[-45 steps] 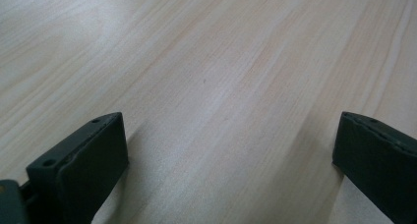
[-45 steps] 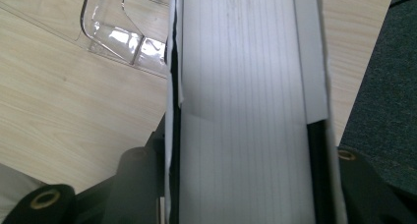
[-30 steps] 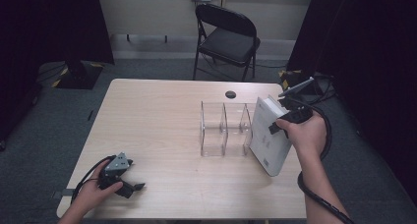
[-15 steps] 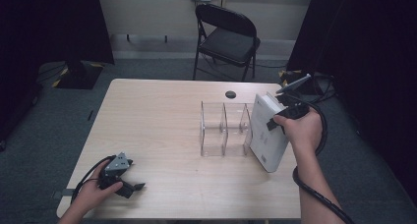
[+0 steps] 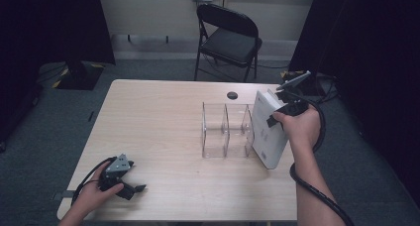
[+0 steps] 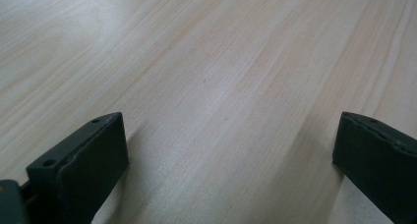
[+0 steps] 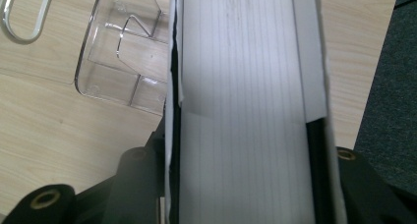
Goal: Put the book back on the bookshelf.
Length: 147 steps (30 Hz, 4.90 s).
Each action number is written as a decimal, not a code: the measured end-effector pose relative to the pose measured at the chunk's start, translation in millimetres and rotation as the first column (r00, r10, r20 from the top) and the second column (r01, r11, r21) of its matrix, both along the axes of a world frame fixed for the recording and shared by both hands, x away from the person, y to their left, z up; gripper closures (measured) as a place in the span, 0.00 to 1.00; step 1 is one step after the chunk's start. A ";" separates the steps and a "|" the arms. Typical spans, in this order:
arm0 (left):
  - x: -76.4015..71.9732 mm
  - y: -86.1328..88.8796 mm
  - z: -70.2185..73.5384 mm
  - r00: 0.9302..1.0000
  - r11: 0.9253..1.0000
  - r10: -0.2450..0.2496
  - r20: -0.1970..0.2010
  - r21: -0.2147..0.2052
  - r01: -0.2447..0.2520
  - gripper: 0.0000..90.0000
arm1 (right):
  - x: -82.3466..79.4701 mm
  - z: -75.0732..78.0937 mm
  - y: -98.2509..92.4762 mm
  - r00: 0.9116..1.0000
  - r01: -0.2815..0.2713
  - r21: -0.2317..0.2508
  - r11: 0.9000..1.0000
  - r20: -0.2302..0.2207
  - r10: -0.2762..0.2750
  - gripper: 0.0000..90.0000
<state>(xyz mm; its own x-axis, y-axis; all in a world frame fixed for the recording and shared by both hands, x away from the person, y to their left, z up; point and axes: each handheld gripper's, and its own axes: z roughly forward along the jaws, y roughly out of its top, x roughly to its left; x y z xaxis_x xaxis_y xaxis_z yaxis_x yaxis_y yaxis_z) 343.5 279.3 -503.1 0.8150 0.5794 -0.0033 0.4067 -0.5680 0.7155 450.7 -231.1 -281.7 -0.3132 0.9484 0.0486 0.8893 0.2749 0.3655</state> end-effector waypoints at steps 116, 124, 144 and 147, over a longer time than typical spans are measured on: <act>0.2 -0.1 -0.2 1.000 1.000 -0.002 -0.001 -0.005 0.002 0.00 | 37.2 -20.5 22.5 0.994 0.032 -0.087 0.996 -0.099 -0.041 0.58; 0.3 0.2 0.5 1.000 1.000 -0.005 -0.006 0.003 0.005 0.00 | 44.2 -27.0 24.0 0.993 0.035 -0.094 0.995 -0.106 -0.045 0.58; 0.3 0.2 0.5 1.000 1.000 -0.005 -0.006 0.003 0.005 0.00 | 52.6 -27.7 23.0 0.994 0.045 -0.079 0.996 -0.095 -0.053 0.58; 0.3 0.2 0.5 1.000 1.000 -0.005 -0.006 0.004 0.005 0.00 | 52.4 -28.3 24.1 0.994 0.051 -0.083 0.995 -0.090 -0.058 0.58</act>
